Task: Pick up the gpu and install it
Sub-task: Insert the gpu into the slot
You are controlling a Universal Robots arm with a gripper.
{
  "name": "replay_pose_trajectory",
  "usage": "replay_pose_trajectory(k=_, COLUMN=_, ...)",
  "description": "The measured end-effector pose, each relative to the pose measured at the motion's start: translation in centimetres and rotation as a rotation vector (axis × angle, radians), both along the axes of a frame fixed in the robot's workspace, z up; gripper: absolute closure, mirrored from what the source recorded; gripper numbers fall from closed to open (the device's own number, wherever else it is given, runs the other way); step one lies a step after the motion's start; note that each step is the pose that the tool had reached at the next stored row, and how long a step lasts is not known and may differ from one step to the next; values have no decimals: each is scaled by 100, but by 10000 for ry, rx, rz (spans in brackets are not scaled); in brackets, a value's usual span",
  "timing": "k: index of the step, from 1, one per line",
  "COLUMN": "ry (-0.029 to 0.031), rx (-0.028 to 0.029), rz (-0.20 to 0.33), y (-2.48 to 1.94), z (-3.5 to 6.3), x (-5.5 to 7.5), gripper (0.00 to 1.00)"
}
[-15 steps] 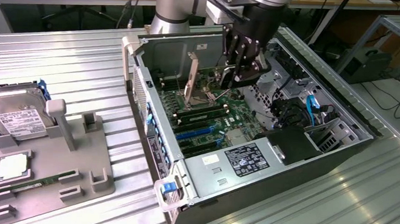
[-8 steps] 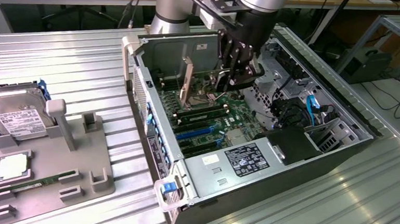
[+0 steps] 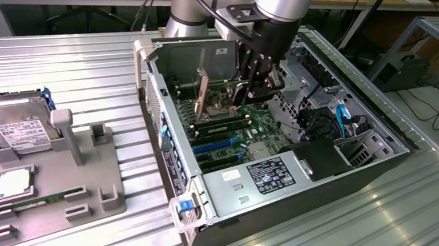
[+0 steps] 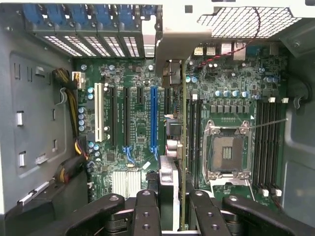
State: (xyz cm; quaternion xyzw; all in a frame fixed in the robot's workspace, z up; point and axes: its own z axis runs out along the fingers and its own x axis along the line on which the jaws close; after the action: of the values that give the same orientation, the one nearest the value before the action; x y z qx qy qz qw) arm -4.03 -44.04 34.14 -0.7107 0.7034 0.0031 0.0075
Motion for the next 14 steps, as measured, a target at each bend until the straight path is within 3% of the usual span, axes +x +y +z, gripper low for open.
replay_pose_trajectory(k=14, ry=3, rx=-2, rz=-289, y=-6, z=-112, x=-53, gripper=71)
